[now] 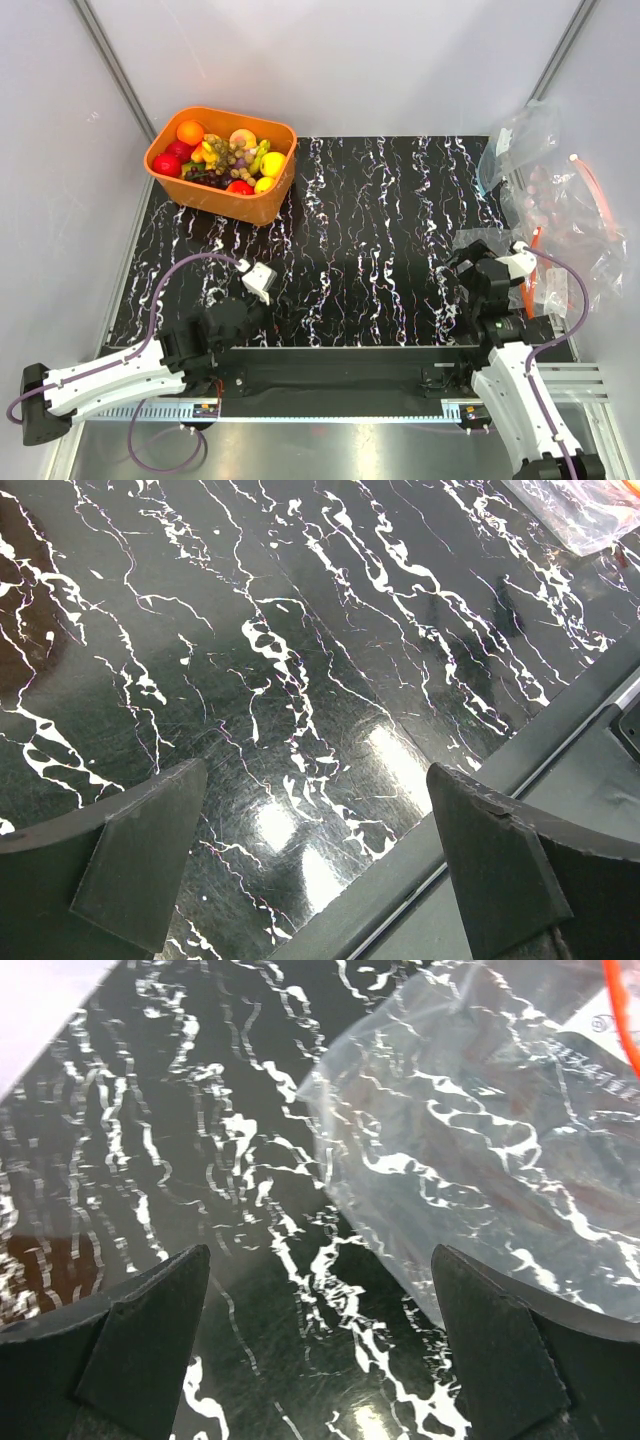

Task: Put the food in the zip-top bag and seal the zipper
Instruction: Move the zipper food storage bag to the center of the board.

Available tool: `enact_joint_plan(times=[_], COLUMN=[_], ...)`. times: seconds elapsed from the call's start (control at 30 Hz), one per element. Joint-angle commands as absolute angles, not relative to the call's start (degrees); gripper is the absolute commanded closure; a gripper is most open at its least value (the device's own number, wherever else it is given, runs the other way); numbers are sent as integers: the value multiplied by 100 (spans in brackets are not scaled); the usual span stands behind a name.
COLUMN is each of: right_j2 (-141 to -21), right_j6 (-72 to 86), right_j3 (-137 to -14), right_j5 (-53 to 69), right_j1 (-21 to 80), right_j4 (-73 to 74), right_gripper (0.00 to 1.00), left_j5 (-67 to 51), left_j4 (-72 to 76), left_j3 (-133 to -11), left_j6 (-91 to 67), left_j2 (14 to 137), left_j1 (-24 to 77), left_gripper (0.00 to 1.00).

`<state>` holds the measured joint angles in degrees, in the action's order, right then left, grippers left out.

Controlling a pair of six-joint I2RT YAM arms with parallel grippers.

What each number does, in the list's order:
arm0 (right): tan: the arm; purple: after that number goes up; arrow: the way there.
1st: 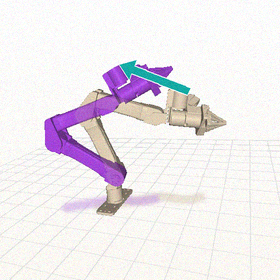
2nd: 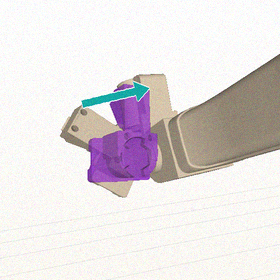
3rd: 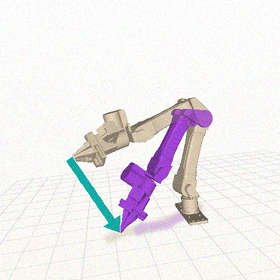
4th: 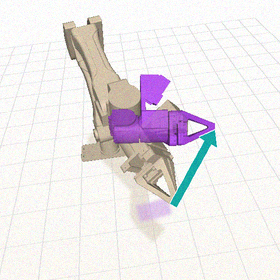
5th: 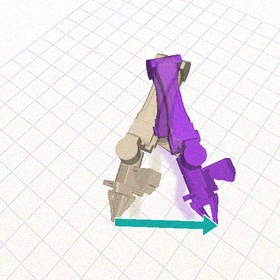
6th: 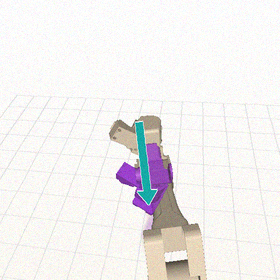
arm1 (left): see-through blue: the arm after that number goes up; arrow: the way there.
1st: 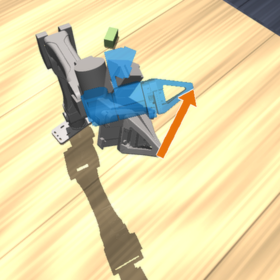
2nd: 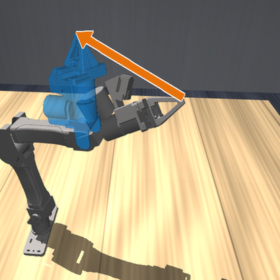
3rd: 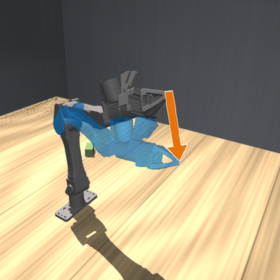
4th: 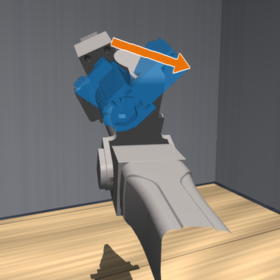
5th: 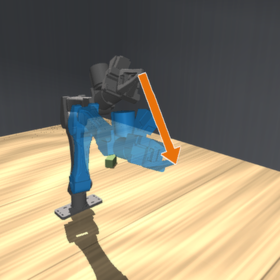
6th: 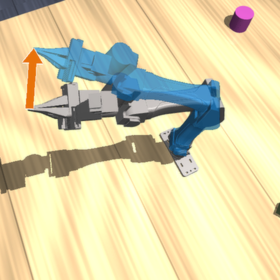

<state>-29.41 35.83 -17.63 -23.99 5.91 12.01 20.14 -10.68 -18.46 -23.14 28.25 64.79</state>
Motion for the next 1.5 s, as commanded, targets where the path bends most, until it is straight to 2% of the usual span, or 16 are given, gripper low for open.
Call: enact_joint_plan(times=[0.0, 0.1, 0.2, 0.47, 0.6, 0.67, 0.8, 0.87, 0.93, 0.97, 1.0, 1.03, 1.17, 1.37, 1.4, 1.47], right_j2=[-3207, -3952, -5130, -7994, -8577, -8884, -9263, -9273, -9273, -9264, -9238, -9220, -8579, -7735, -7682, -7550], right_j6=[3560, 3287, 3542, 3217, 3112, 3068, 3173, 3173, 3129, 3129, 3103, 2998, 2550, 2443, 2469, 2277], right_j3=[-2083, -2589, -3406, -4930, -5202, -5317, -5598, -5616, -5599, -5599, -5590, -5599, -5467, -5756, -5809, -5854], right_j5=[-2804, -2786, -3365, -3208, -3006, -2979, -3339, -3331, -3322, -3314, -3270, -3200, -2489, -328, 266, 1076], right_j1=[606, 606, 606, 589, 536, 527, 527, 527, 527, 527, 519, 536, 895, 1915, 2029, 2284], right_j4=[1073, 1394, 2080, 2716, 2619, 2663, 2944, 2944, 2918, 2901, 2892, 2909, 2567, 2365, 2321, 2111], right_gripper=[0, 0, 0, 0, 1, 8, 14, 24, 45, 77, 94, 100, 100, 100, 97, 69], left_j5=[2153, 2153, 2083, 2109, 2101, 2109, 2127, 2127, 2127, 2136, 2136, 2144, 2162, 2197, 2197, 2215], left_j4=[-835, -835, -800, -844, -818, -800, -800, -774, -782, -782, -782, -782, -773, -773, -773, -791], left_j3=[-1925, -1942, -1942, -1925, -1916, -1925, -1986, -1995, -1995, -1995, -1986, -1986, -1978, -1986, -1986, -1986], left_j6=[-2382, -2373, -2338, -2391, -2373, -2373, -2373, -2364, -2364, -2356, -2355, -2355, -2355, -2355, -2355, -2364], left_j2=[2883, 2944, 2944, 2883, 2900, 2988, 3129, 3155, 3147, 3138, 3138, 3129, 3129, 3164, 3164, 3164], left_j1=[6495, 6495, 6495, 6495, 6495, 6495, 6495, 6495, 6495, 6495, 6495, 6495, 6495, 6495, 6495, 6495], left_gripper=[1, 1, 1, 1, 1, 1, 1, 1, 1, 1, 1, 1, 1, 1, 1, 1])
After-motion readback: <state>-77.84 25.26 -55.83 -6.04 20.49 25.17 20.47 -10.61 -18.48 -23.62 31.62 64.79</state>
